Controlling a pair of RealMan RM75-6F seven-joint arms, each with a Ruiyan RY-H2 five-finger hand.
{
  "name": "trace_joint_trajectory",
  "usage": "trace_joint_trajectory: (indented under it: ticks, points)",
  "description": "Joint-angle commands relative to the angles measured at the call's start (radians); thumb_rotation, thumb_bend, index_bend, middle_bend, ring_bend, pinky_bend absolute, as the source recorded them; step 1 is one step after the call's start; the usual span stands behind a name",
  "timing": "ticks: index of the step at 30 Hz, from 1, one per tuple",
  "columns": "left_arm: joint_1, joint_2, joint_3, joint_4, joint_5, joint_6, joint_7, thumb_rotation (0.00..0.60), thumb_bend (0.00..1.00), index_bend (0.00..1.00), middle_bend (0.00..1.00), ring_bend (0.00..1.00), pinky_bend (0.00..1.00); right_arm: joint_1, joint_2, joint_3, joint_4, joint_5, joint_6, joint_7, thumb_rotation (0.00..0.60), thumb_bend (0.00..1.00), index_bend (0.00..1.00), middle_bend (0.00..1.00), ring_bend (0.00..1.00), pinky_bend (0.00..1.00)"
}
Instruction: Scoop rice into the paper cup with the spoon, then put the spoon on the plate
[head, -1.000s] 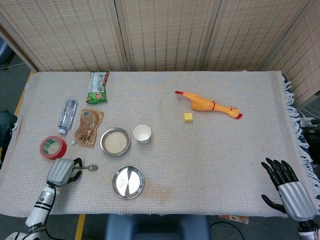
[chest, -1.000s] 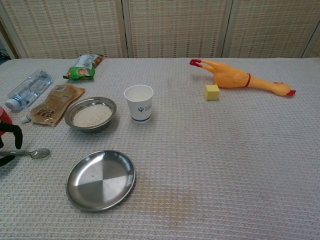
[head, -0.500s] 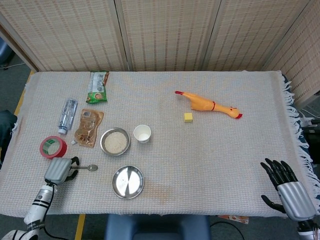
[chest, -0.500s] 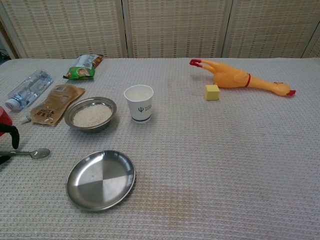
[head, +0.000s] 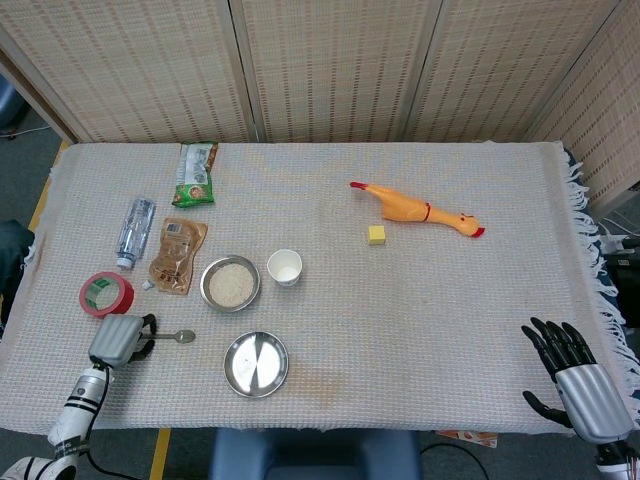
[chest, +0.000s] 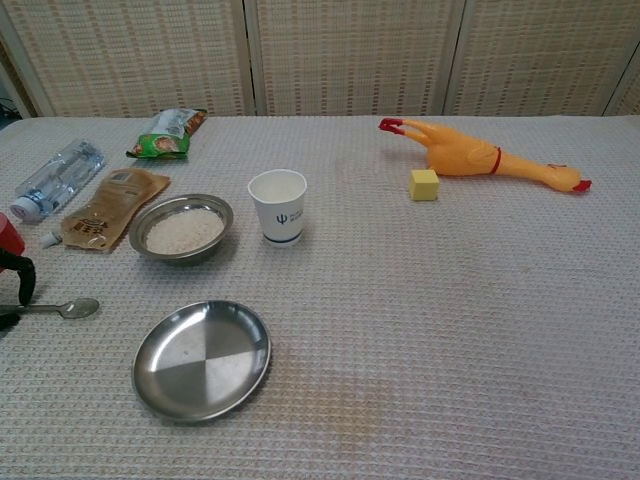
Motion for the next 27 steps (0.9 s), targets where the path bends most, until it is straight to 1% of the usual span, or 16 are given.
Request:
trace_joint_trajectory:
  ticks: [1,8,17,24,27]
  points:
    - [-0.001,0.002,-0.001,-0.001,-0.005,-0.004,0.000,0.600,0.35,0.52,1.00,1.00,1.00,0.000,0.000,0.000,0.000,0.000,-0.001,-0.001,0.600,0.12,0.00,0.00,0.00,0.00]
    - [-0.002,0.007,0.001,-0.007,-0.009,-0.009,-0.007,0.600,0.35,0.52,1.00,1.00,1.00,0.000,-0.001,0.000,-0.001,0.000,-0.003,-0.004,0.600,0.12,0.00,0.00,0.00,0.00]
    - [-0.009,0.017,0.001,-0.011,-0.027,-0.040,-0.014,0.600,0.36,0.57,1.00,1.00,1.00,0.000,-0.001,0.001,-0.002,0.002,-0.006,-0.007,0.600,0.12,0.00,0.00,0.00,0.00]
    - [-0.005,0.037,0.002,-0.042,-0.017,-0.016,-0.013,0.600,0.37,0.64,1.00,1.00,1.00,0.001,-0.001,0.002,-0.003,0.002,-0.009,-0.008,0.600,0.12,0.00,0.00,0.00,0.00]
    - [-0.003,0.051,0.001,-0.064,-0.013,-0.001,-0.011,0.600,0.38,0.65,1.00,1.00,1.00,0.000,-0.001,0.001,-0.003,0.001,-0.008,-0.007,0.600,0.12,0.00,0.00,0.00,0.00]
